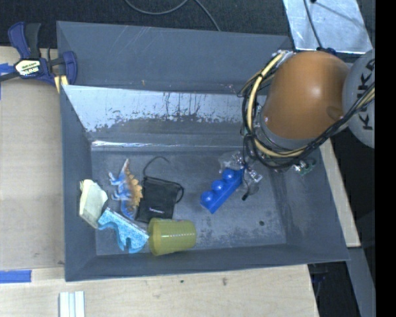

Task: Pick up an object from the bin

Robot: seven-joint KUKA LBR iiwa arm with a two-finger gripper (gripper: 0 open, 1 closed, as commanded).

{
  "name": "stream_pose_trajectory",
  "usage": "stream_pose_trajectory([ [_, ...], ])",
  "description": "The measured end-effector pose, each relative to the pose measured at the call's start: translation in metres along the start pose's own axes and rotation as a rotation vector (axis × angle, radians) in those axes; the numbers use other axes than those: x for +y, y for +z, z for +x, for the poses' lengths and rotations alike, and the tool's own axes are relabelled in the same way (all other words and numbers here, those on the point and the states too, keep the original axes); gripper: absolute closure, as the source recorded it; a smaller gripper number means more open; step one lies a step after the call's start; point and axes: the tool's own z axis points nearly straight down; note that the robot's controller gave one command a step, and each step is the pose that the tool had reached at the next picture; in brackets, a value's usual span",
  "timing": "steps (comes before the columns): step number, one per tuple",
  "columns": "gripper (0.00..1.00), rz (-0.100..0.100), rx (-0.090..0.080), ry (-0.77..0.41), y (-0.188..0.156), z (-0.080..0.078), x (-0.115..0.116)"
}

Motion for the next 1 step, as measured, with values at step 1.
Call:
stream_pose_trajectory([
  [1, 1.00, 0.000, 0.000, 0.001, 0.0000, 0.0000, 0.0000],
])
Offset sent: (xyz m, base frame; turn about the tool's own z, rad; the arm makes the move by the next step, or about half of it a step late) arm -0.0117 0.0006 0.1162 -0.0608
